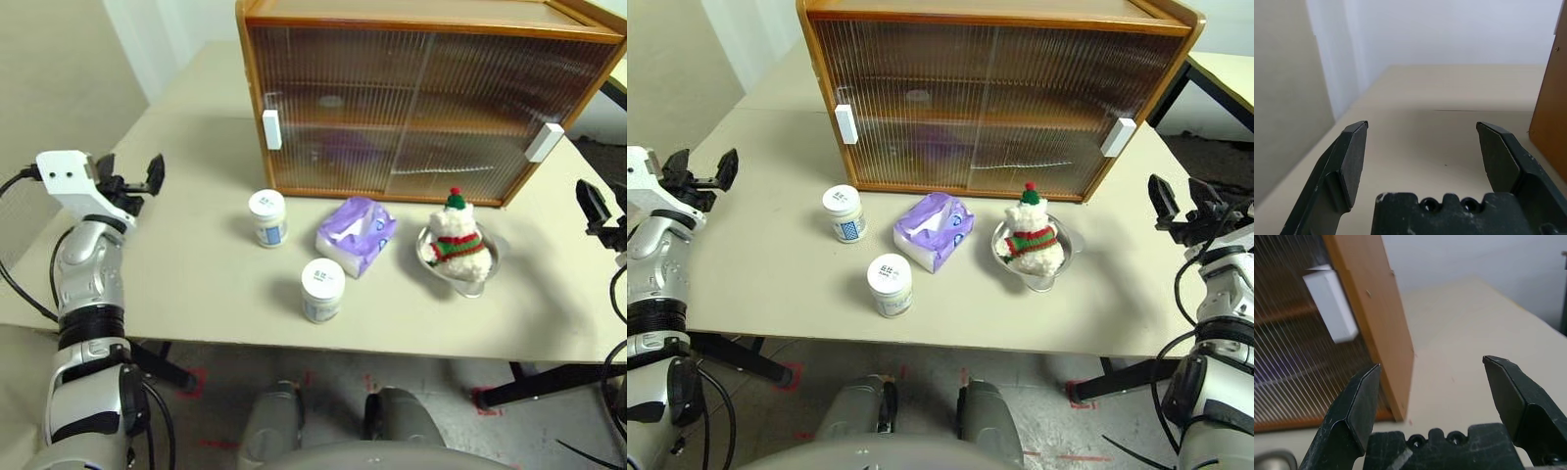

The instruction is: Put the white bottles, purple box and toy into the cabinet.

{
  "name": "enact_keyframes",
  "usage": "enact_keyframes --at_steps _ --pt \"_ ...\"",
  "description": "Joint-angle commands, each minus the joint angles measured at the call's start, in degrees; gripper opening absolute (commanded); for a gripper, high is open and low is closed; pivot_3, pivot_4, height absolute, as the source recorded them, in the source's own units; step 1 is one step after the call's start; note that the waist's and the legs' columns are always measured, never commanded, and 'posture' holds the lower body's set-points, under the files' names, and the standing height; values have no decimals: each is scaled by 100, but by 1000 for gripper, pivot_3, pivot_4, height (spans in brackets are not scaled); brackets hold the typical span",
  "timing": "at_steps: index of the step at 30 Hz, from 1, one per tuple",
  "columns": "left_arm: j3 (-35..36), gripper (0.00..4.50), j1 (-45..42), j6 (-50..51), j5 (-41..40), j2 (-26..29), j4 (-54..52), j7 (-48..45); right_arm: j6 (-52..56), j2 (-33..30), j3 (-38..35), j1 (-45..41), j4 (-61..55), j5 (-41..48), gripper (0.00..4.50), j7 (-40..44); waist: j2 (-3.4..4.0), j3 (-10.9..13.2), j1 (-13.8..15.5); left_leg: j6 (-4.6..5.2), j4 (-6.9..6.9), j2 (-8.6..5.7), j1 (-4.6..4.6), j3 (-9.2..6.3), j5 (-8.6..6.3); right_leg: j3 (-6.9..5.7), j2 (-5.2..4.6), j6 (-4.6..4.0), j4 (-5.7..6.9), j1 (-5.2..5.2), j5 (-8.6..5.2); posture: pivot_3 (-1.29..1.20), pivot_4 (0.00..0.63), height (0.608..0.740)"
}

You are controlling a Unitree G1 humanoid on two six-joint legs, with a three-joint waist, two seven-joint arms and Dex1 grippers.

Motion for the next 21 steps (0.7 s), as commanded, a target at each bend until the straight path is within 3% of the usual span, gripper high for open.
enact_keyframes --at_steps 1,4,13,18,21 --pt "-134 4500 76 19 6 -236 -169 90 -58 -161 -5 -27 82 -62 4492 -6 -17 -4 31 0 0 0 -1 0 0 -2 1 0 0 0 0 156 0 740" --pt "-93 4500 119 -72 0 -362 -187 177 -48 -191 -43 0 2 -27 4492 -3 -14 -11 123 0 -1 -2 -2 1 0 2 -3 -5 -3 0 3 147 0 740" --pt "-84 4500 -138 -35 12 60 83 -152 225 172 -96 547 -832 298 4492 303 -21 -14 122 0 -1 4 -4 1 0 -2 5 -4 -6 -1 0 124 0 740" --pt "-22 4500 -242 -37 -270 267 98 -782 1112 454 -105 1557 -2690 1020 4492 892 -16 -15 126 0 -1 4 -7 0 0 -1 1 -4 -7 -3 1 78 0 740" --pt "-147 3936 -272 144 -584 314 -317 -1532 2280 345 69 2376 -4664 1723 4500 1137 -5 -16 106 0 -2 6 -11 -2 0 -3 -3 -4 -5 -7 -2 54 0 740"
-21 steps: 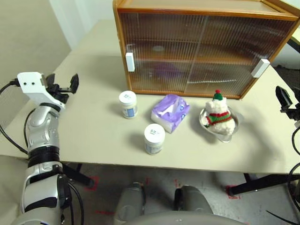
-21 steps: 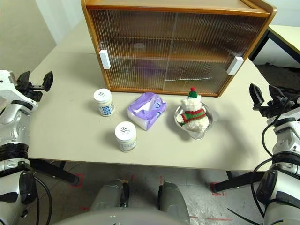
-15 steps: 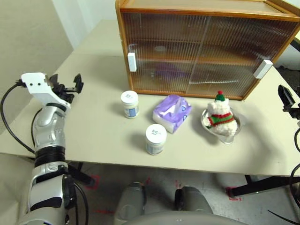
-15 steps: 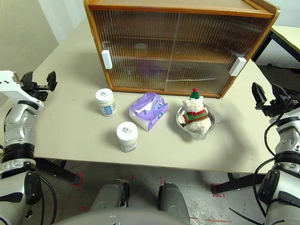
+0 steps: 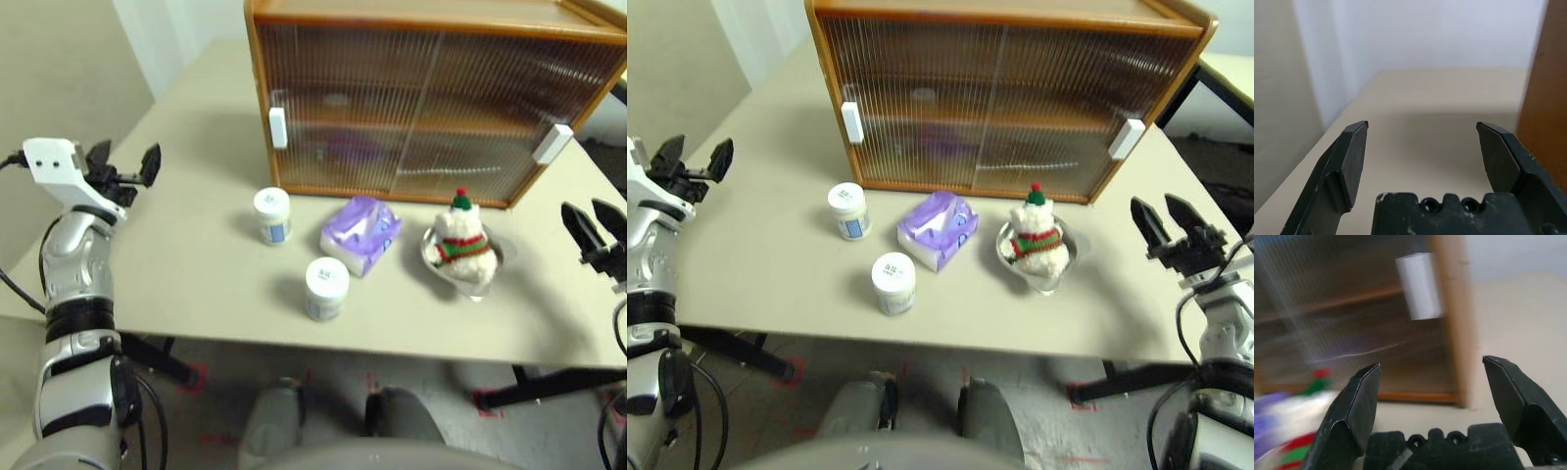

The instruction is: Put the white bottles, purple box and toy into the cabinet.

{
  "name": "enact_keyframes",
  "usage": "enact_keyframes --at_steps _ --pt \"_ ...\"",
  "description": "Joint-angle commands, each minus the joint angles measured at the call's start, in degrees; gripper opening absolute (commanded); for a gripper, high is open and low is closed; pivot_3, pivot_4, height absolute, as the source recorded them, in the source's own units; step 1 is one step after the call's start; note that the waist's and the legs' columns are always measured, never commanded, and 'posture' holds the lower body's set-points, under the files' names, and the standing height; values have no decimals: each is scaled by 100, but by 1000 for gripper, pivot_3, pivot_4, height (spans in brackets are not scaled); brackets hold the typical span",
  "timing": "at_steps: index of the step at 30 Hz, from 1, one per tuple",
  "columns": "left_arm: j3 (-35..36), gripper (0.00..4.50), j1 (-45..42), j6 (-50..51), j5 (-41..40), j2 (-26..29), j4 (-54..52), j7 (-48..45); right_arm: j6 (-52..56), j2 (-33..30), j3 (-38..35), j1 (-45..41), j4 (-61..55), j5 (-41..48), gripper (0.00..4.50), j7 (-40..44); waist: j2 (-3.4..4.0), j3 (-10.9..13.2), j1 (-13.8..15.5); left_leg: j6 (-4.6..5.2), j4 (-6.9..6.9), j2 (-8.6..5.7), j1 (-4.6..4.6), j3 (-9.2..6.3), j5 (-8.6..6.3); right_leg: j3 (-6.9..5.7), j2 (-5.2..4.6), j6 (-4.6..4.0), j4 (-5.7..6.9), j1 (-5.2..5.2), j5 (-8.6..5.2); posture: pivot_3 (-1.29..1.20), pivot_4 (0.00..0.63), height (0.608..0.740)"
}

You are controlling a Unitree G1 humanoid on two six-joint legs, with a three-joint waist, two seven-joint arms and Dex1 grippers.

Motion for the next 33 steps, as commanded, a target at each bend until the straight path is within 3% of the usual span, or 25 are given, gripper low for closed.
enact_keyframes --at_steps 1,4,10,14,19,33 --pt "-184 3570 -101 147 -269 59 -411 -729 1055 -192 171 550 -1822 629 4500 252 5 -3 -23 0 0 2 1 0 0 1 1 0 0 0 -2 53 0 740" --pt "-294 2379 -196 191 -280 68 -576 -954 1456 -337 357 875 -2696 614 4500 200 -2 -10 -57 -1 1 4 5 1 -1 2 2 -61 0 1 -39 59 0 740" --pt "-718 66 -405 493 -176 10 -979 -1285 1963 -246 867 476 -3407 698 4500 8 -4 -11 -141 -1 7 3 7 9 0 2 3 -60 -1 7 -35 64 0 740" --pt "-1033 24 -437 759 -142 -186 -1228 -1305 2165 -78 1265 123 -3709 699 4500 -156 -4 -12 -146 0 7 3 8 8 0 2 7 -53 0 9 -31 65 0 740" --pt "-1190 24 -332 965 -94 -360 -1449 -1156 2408 119 1293 -159 -3934 855 4500 -532 -8 -10 -142 0 8 2 0 6 0 0 9 15 -1 5 -1 69 0 740" --pt "-1430 24 -466 993 178 -647 -1365 -876 2577 483 1923 -270 -4580 738 4500 -885 -8 -10 -144 2 7 3 0 5 -1 -2 9 14 0 3 -5 64 0 740"
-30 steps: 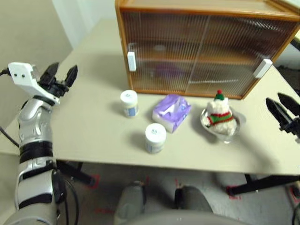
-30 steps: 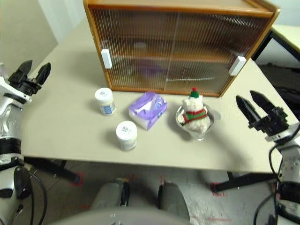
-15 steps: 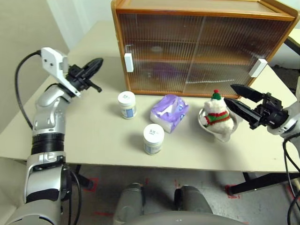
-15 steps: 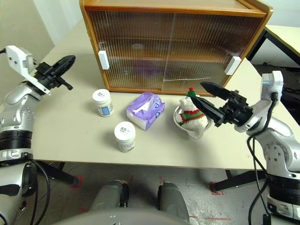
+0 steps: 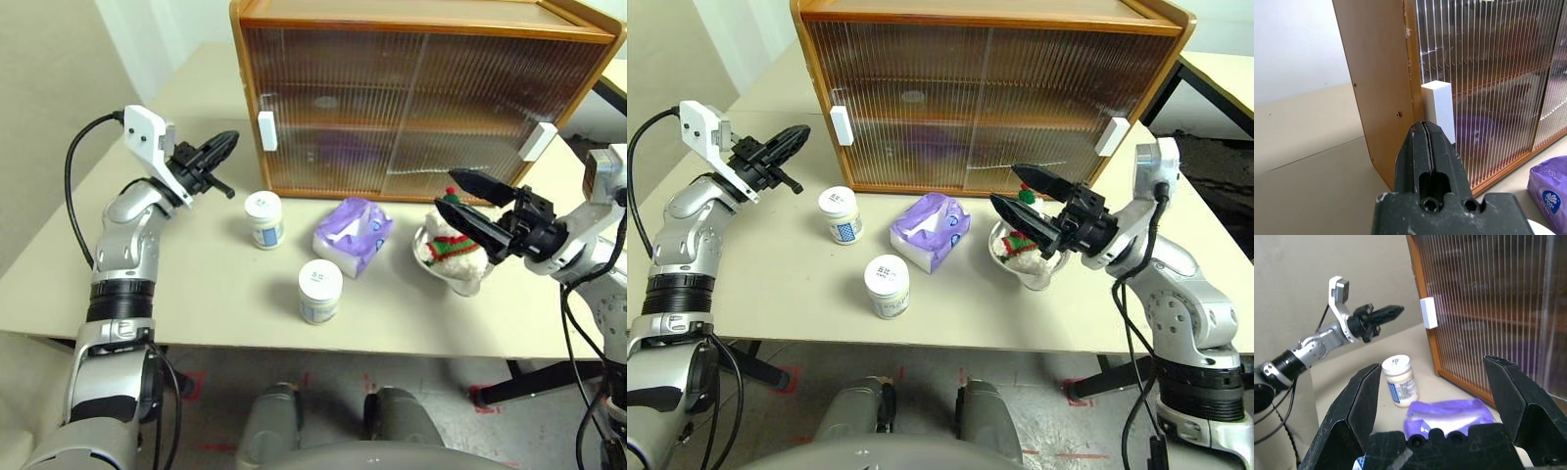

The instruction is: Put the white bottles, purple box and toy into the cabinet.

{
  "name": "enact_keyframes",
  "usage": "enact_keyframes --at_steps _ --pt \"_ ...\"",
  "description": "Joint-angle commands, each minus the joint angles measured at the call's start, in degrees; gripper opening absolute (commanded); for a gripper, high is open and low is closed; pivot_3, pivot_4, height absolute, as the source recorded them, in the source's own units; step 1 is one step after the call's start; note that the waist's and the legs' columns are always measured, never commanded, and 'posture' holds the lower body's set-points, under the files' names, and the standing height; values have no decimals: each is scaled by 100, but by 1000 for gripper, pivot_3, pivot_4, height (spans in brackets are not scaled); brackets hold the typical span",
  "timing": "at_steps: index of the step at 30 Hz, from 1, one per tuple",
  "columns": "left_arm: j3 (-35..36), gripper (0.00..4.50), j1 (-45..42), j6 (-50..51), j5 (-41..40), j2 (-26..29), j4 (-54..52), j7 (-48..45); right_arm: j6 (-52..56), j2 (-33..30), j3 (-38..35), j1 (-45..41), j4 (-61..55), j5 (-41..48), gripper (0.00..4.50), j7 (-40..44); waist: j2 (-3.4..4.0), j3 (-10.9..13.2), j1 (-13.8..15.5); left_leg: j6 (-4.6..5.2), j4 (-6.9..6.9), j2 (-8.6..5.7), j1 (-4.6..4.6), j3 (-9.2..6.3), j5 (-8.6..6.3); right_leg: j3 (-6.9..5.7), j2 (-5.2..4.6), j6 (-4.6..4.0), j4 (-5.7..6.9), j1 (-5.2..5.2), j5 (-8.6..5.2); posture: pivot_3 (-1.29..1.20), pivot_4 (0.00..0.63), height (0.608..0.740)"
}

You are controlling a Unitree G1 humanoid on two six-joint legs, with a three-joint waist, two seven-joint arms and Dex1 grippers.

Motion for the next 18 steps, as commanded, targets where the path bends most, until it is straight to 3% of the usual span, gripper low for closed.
enact_keyframes --at_steps 1,18 --pt "-141 24 -132 16 172 -58 11 76 39 26 135 -46 -181 -45 4500 -107 0 0 -1 0 0 0 0 0 0 0 0 0 0 0 0 62 0 740" --pt "-269 24 -638 -158 534 -404 692 362 139 20 415 -414 -149 -162 4500 -333 0 0 -12 0 0 -1 -1 0 0 -2 2 1 0 -1 0 38 0 740"
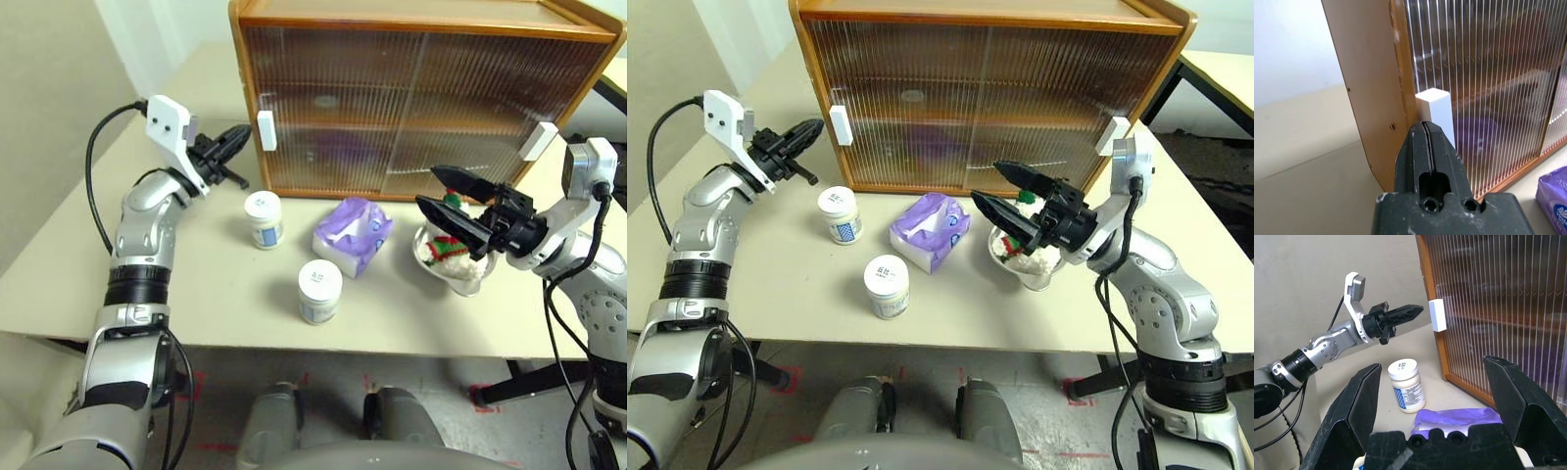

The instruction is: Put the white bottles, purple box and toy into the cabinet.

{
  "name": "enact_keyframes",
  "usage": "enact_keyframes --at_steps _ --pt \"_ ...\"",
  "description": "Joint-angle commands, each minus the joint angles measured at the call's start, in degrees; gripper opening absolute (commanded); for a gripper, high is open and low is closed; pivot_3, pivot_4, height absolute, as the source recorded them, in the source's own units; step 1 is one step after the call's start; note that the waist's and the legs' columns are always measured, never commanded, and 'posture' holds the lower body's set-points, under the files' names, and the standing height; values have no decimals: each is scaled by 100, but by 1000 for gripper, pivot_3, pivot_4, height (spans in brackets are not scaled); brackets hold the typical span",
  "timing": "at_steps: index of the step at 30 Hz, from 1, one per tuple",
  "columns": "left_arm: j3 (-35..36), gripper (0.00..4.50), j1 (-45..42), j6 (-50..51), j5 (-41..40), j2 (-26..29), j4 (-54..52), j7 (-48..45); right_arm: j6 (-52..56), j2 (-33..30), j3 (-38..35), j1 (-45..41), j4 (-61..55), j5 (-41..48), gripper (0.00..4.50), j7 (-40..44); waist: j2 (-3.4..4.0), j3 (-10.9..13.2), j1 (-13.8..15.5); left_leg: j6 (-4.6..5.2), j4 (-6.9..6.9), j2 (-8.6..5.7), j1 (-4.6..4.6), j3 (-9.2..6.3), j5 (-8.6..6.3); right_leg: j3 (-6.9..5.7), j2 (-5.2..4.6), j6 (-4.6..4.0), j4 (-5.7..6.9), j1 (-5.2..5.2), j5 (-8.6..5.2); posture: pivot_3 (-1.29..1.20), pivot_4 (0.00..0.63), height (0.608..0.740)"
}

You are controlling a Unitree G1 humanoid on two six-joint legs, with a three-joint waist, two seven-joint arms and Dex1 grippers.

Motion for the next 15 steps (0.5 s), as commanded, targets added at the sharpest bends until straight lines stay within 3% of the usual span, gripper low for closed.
enact_keyframes --at_steps 1,15 --pt "-54 24 -165 -105 108 -145 274 154 126 -75 102 -194 -87 -65 4500 -83 0 0 0 0 0 0 0 0 0 0 0 1 0 0 1 30 0 740" --pt "-317 24 -466 130 182 -379 107 219 265 -73 57 -272 -241 -10 4500 -156 -1 0 -1 0 4 -2 -4 2 0 -4 1 3 0 0 1 11 0 740"
